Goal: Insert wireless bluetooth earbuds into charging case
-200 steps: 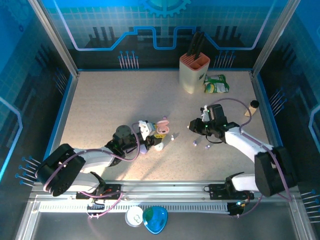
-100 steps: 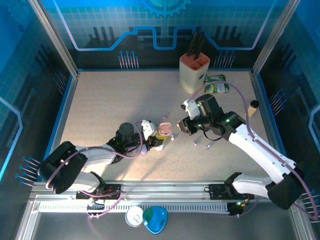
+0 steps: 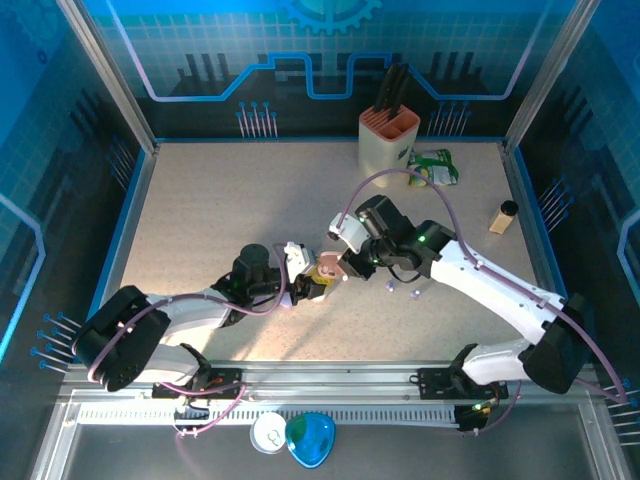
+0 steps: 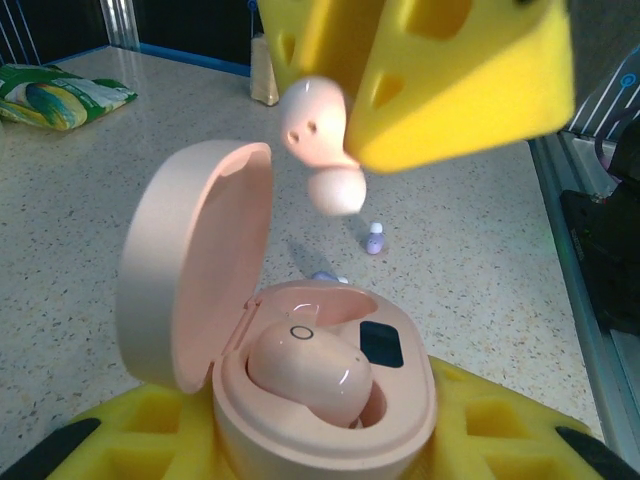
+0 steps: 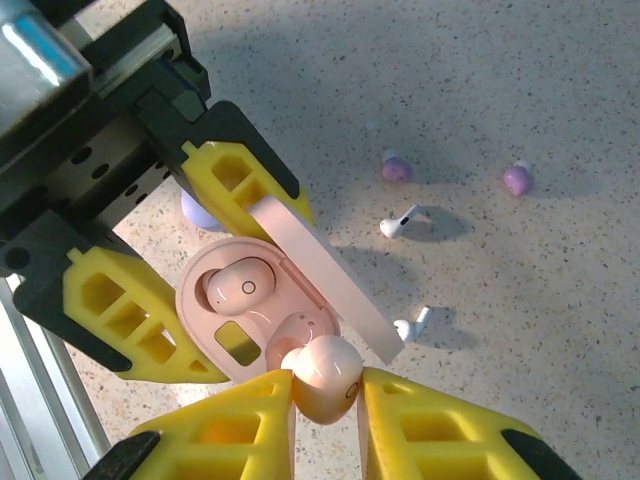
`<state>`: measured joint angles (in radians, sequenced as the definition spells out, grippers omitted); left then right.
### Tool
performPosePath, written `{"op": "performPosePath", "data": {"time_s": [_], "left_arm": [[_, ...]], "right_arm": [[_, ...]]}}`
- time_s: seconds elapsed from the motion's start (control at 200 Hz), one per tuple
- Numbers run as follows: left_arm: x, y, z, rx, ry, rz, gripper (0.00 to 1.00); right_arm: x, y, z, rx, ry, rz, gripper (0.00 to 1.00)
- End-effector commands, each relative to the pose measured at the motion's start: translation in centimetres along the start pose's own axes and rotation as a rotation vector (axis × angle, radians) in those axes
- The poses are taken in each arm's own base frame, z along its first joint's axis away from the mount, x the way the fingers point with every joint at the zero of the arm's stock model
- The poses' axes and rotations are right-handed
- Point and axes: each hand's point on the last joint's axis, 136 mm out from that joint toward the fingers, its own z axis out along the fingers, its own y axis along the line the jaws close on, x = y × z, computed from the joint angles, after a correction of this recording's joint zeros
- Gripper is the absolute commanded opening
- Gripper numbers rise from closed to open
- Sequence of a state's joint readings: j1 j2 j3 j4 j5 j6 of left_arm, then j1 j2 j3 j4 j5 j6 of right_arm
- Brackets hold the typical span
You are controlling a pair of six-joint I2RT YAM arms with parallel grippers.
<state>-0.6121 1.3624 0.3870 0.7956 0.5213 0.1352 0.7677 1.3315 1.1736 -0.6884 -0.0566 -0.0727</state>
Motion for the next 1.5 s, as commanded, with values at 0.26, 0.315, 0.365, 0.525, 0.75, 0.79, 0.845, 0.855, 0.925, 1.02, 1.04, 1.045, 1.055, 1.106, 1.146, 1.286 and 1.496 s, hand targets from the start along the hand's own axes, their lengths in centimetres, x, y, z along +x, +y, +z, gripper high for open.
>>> {"op": "performPosePath", "data": {"time_s": [0.26,0.315,0.365,0.525,0.75,0.79,0.845,0.855,0.925,1.02,1.04,1.045,1.055,1.106,1.146,1.286,1.496], "left_arm": [[-2.0,-0.2,-0.1,0.021,-0.042,0.025,0.34],[-2.1,-0.1,-0.1,0.019,-0.043,0.028,0.34],[-2.1,-0.1,-0.1,0.018,-0.044,0.028,0.34],[-2.0,0.0,-0.1,0.012,-0.044,0.032,0.34],[-2.3,0.0,0.0,0.017,-0.054,0.034,0.34],[-2.4,0.0,0.0,0.019,-0.057,0.035,0.34],[-2.5,0.0,0.0,0.02,-0.058,0.034,0.34],[-2.5,0.0,0.0,0.022,-0.058,0.035,0.34],[-2.5,0.0,0.0,0.02,-0.06,0.035,0.34],[-2.5,0.0,-0.1,0.021,-0.06,0.036,0.34],[-2.6,-0.1,-0.1,0.021,-0.062,0.037,0.34],[-2.6,-0.1,-0.1,0.021,-0.062,0.038,0.34],[-2.6,-0.1,-0.1,0.021,-0.061,0.037,0.34],[-2.5,-0.1,-0.1,0.021,-0.06,0.037,0.34],[-2.5,0.0,-0.1,0.018,-0.059,0.035,0.34],[-2.1,0.1,-0.2,0.01,-0.056,0.024,0.34],[-1.9,0.1,-0.4,0.001,-0.071,0.02,0.35]], "right_arm": [[0.6,0.9,1.2,-0.037,0.057,-0.074,0.22],[0.8,0.9,1.3,-0.042,0.067,-0.076,0.22],[1.0,1.0,1.4,-0.045,0.074,-0.077,0.22],[1.6,1.2,1.5,-0.058,0.106,-0.083,0.22],[2.2,1.4,1.9,-0.072,0.131,-0.08,0.22],[2.1,1.5,2.0,-0.076,0.13,-0.08,0.22],[2.0,1.6,2.2,-0.082,0.129,-0.081,0.22],[2.0,1.6,2.2,-0.081,0.128,-0.081,0.22],[1.9,1.6,2.4,-0.08,0.124,-0.082,0.23],[1.8,1.6,2.5,-0.076,0.118,-0.079,0.25],[1.8,1.5,2.5,-0.069,0.117,-0.076,0.26],[1.8,1.5,2.5,-0.067,0.116,-0.076,0.26],[1.7,1.4,2.5,-0.063,0.115,-0.074,0.27],[1.5,1.2,2.2,-0.049,0.102,-0.068,0.29],[1.3,1.1,2.0,-0.04,0.088,-0.059,0.3],[0.8,1.2,0.4,-0.049,0.017,-0.042,0.44],[-1.4,-0.1,-2.2,-0.105,-0.162,0.125,0.5]]}}
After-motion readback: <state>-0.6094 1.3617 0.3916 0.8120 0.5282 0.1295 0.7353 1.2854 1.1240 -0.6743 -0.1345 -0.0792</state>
